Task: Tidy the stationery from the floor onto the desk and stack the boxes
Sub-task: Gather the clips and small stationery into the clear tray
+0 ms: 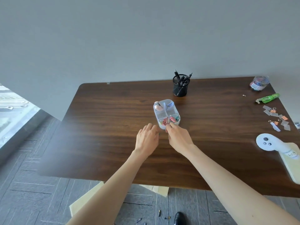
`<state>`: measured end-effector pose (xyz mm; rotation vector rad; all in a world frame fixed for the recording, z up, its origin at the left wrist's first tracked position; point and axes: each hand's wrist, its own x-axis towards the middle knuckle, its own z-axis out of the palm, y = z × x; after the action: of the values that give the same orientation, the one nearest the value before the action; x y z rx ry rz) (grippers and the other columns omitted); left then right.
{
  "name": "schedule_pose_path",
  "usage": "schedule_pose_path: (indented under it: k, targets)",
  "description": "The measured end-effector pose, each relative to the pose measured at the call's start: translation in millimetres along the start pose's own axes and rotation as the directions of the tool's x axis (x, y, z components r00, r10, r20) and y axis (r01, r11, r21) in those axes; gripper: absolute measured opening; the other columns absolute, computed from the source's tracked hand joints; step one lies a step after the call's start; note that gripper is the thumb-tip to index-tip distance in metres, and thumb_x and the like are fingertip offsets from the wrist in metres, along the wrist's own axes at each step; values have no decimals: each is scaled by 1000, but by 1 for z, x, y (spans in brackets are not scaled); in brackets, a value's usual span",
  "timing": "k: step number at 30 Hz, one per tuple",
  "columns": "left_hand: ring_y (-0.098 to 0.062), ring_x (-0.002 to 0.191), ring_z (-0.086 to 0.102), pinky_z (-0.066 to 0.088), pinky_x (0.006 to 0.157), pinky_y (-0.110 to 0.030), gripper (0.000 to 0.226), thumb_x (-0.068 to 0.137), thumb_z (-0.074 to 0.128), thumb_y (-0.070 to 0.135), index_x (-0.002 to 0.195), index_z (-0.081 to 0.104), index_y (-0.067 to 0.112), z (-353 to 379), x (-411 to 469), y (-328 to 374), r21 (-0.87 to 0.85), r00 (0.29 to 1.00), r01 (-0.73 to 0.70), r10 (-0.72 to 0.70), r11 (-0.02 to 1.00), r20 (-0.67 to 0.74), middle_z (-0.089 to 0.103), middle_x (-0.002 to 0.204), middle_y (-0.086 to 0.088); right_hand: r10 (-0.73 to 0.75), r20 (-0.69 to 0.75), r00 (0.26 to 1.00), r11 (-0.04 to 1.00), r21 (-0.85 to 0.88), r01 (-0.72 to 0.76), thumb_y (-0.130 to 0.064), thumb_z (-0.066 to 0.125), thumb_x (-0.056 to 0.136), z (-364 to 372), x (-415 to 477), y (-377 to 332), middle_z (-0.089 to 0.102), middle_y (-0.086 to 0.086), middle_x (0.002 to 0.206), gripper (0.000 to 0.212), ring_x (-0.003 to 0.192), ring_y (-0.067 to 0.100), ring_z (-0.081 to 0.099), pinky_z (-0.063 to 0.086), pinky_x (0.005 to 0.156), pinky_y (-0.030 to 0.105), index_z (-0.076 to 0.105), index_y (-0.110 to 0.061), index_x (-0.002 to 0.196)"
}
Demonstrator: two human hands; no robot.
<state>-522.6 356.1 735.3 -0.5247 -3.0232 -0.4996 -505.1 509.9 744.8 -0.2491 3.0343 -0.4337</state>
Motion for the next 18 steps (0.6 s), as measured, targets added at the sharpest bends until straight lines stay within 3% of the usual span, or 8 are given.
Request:
schedule_pose_path:
  k: [3, 11, 18]
  targets:
    - [-20, 100, 58, 42, 80, -31, 15, 92, 51, 21, 102, 61, 16, -14, -45, -22, -18, 999, 32, -31, 999, 38, 60, 102, 2, -8, 1, 1000, 1000, 4, 8, -7, 53, 91, 8, -25, -40, 56, 2, 108, 18, 96, 22, 60, 44, 66, 30, 53, -12, 108]
    - [-19, 105, 56, 41, 87, -32, 23, 96, 44, 26, 110, 62, 20, -47, -192, -112, 1, 986, 83, -82, 997, 147, 60, 107, 1, 65, 4, 998, 997, 50, -65, -10, 51, 92, 64, -115, -172, 54, 3, 104, 11, 96, 24, 59, 37, 63, 32, 52, -11, 103]
    - [-25, 102, 58, 46, 84, -37, 27, 98, 43, 27, 113, 64, 20, -75, -340, -193, -32, 961, 54, -44, 998, 272, 59, 113, -4, 169, 14, 986, 983, 75, -170, -5, 47, 94, 134, -216, -303, 53, 4, 95, 7, 72, 23, 51, 33, 58, 31, 53, -9, 97]
